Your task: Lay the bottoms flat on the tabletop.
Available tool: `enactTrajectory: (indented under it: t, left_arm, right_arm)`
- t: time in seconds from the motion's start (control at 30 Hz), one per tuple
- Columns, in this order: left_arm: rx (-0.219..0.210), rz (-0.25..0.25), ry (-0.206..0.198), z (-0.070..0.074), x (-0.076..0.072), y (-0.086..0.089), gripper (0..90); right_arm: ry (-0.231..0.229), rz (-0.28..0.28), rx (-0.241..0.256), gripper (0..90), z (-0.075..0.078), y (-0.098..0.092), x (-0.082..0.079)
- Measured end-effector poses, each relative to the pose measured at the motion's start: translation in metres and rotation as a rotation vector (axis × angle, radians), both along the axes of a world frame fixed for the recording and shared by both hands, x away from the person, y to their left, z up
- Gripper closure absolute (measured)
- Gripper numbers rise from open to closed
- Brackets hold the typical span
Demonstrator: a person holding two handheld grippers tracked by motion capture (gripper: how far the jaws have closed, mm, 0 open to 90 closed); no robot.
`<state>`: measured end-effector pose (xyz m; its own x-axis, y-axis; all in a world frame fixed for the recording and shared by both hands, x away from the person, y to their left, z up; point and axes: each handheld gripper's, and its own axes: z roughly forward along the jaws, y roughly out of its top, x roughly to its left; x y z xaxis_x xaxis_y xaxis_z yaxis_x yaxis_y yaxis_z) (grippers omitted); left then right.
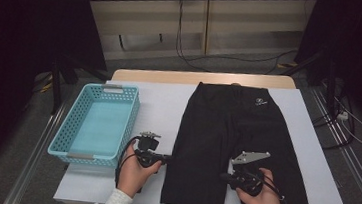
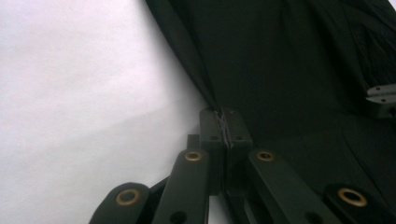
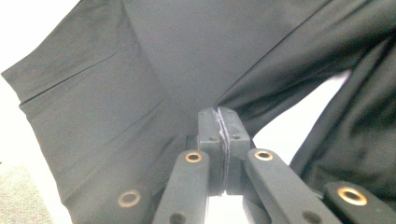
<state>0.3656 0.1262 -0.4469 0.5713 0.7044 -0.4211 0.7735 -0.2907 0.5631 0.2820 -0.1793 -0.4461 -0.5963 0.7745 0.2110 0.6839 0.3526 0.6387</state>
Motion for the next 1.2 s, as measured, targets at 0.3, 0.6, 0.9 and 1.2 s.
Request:
enactTrajectory:
  t: [0.3, 0.6, 0.9, 1.2]
  left_arm:
    - [0.021, 0.001, -0.044, 0.001, 0.001, 0.005, 72.0]
    - [0.059, -0.027, -0.139, 0.006, 0.001, 0.004, 40.0]
    - [0.074, -0.052, -0.170, 0.007, 0.001, 0.001, 23.0]
    - [0.077, -0.053, -0.179, 0.007, -0.002, 0.003, 20.0]
  right_arm:
    - [-0.035, -0.019, -0.018, 77.0, 0.002, -0.001, 0.000]
    - [-0.200, -0.151, -0.010, 42.2, 0.015, -0.021, 0.005]
    - [-0.234, -0.214, -0.010, 23.2, 0.013, -0.028, 0.016]
    - [-0.249, -0.230, -0.003, 17.9, 0.012, -0.026, 0.020]
